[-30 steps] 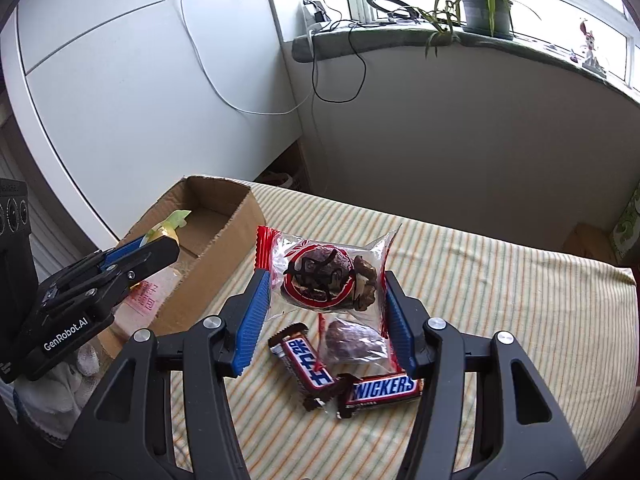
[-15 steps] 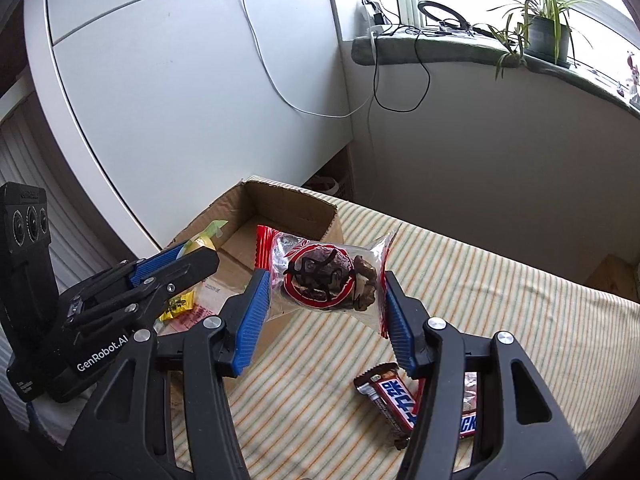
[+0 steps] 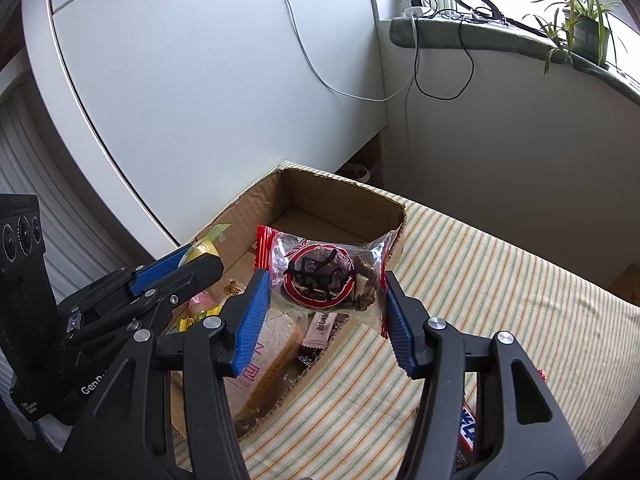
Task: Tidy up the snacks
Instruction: 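Carry the jelly cup and chocolate bag over the cardboard box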
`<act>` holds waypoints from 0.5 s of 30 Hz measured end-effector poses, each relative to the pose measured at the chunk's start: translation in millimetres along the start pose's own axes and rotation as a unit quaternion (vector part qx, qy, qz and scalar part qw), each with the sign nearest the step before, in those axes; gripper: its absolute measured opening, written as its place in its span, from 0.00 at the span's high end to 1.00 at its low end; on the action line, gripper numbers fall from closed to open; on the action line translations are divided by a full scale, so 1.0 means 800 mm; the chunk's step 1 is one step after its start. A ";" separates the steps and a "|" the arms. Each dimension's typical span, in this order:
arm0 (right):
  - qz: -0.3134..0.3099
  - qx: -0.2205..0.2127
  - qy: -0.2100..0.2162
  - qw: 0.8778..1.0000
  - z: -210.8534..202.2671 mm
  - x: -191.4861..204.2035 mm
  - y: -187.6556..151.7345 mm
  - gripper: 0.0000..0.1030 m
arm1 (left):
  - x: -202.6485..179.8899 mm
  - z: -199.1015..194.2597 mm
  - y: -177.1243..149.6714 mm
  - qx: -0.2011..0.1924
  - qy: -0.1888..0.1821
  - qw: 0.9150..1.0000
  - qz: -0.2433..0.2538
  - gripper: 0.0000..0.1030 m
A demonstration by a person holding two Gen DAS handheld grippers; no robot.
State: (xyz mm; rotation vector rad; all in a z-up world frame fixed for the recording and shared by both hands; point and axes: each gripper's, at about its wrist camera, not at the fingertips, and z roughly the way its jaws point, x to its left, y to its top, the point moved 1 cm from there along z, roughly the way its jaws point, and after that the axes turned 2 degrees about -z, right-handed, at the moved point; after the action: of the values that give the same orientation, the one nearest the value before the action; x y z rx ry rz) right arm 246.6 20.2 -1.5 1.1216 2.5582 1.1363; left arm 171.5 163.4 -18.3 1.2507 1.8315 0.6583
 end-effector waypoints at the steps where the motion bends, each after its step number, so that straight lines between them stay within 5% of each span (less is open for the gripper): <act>1: -0.002 0.002 0.001 1.000 0.004 0.003 0.000 0.44 | 0.004 0.000 0.000 0.001 0.002 1.000 -0.003 0.76; 15: -0.014 0.021 0.005 1.000 0.028 0.018 0.000 0.43 | 0.026 -0.006 0.001 0.005 0.011 1.000 -0.022 0.75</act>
State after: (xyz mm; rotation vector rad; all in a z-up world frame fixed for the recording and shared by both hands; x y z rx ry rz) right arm 245.1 43.1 -14.5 1.0871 2.6081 1.0909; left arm 164.1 182.8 -22.3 1.2103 1.8768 0.6427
